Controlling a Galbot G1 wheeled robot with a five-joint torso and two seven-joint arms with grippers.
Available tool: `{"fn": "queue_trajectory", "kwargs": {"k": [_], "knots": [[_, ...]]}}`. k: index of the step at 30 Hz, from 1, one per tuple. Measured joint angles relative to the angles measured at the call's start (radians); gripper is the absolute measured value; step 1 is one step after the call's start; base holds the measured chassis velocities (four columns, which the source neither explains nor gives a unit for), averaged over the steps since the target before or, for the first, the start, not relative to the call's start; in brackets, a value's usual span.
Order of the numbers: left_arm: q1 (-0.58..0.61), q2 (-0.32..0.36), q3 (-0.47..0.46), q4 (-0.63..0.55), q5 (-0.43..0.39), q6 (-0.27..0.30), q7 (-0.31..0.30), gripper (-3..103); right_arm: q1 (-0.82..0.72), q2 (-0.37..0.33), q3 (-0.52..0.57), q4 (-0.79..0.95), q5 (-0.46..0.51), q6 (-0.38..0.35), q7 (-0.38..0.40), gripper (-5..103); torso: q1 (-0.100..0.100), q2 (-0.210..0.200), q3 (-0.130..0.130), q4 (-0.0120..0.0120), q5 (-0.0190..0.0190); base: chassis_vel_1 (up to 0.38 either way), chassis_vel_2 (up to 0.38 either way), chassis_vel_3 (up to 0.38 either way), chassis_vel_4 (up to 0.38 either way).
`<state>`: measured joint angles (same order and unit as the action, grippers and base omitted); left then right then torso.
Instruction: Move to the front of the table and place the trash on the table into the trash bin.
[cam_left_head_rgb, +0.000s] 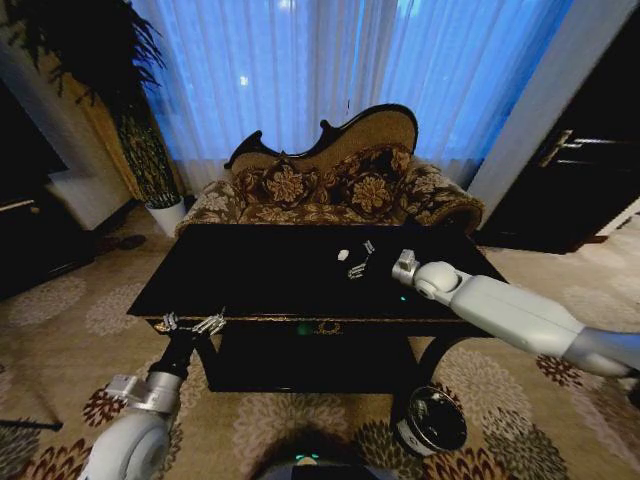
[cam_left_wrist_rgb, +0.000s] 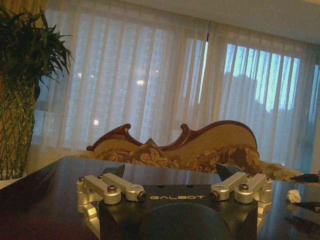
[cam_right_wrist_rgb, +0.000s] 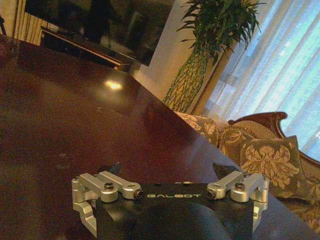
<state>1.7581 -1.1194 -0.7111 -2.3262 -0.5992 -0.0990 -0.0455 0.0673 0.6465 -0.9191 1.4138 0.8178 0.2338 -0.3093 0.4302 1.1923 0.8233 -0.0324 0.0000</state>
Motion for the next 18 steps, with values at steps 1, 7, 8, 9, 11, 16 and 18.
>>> {"fn": "queue_trajectory", "kwargs": {"k": [1,7,8,9,11,16,18], "knots": [[0.000,0.000,0.000,0.000,0.000,0.000,0.000,100,0.000,0.000,0.000,0.000,0.000,0.000,0.000,100,0.000,0.000,0.000,0.0000,0.0000,0.000,0.000,0.000,0.000],[0.006,-0.004,-0.005,0.004,0.000,-0.003,0.006,100,0.055,0.041,-0.050,-0.028,0.015,0.000,0.003,100,0.000,0.000,0.000,0.0001,-0.0001,0.000,0.000,0.000,0.000],[0.005,-0.004,-0.005,0.004,0.000,-0.003,0.006,100,0.062,0.047,-0.057,-0.030,0.017,0.000,0.003,100,0.000,0.000,0.000,0.0001,-0.0001,0.000,0.000,0.000,0.000],[0.002,-0.002,-0.005,0.004,0.000,-0.003,0.006,100,0.069,0.059,-0.065,-0.036,0.019,0.000,0.004,100,0.000,0.000,0.000,0.0002,-0.0002,0.000,0.000,0.000,0.000],[-0.001,-0.001,-0.005,0.003,-0.002,-0.003,0.006,100,0.073,0.070,-0.070,-0.044,0.020,0.000,0.004,100,0.000,0.000,0.000,0.0002,-0.0001,0.000,0.000,0.000,0.000],[0.001,0.001,-0.014,0.005,-0.005,-0.003,0.007,100,0.076,0.085,-0.081,-0.075,0.020,0.003,-0.003,100,0.000,0.000,0.000,0.0002,-0.0001,0.000,0.000,0.000,0.000],[0.001,-0.001,-0.014,0.009,-0.005,-0.005,0.008,100,0.076,0.085,-0.084,-0.093,0.018,0.010,-0.009,100,0.000,0.000,0.000,0.0001,0.0000,0.000,0.000,0.000,0.000]]}}
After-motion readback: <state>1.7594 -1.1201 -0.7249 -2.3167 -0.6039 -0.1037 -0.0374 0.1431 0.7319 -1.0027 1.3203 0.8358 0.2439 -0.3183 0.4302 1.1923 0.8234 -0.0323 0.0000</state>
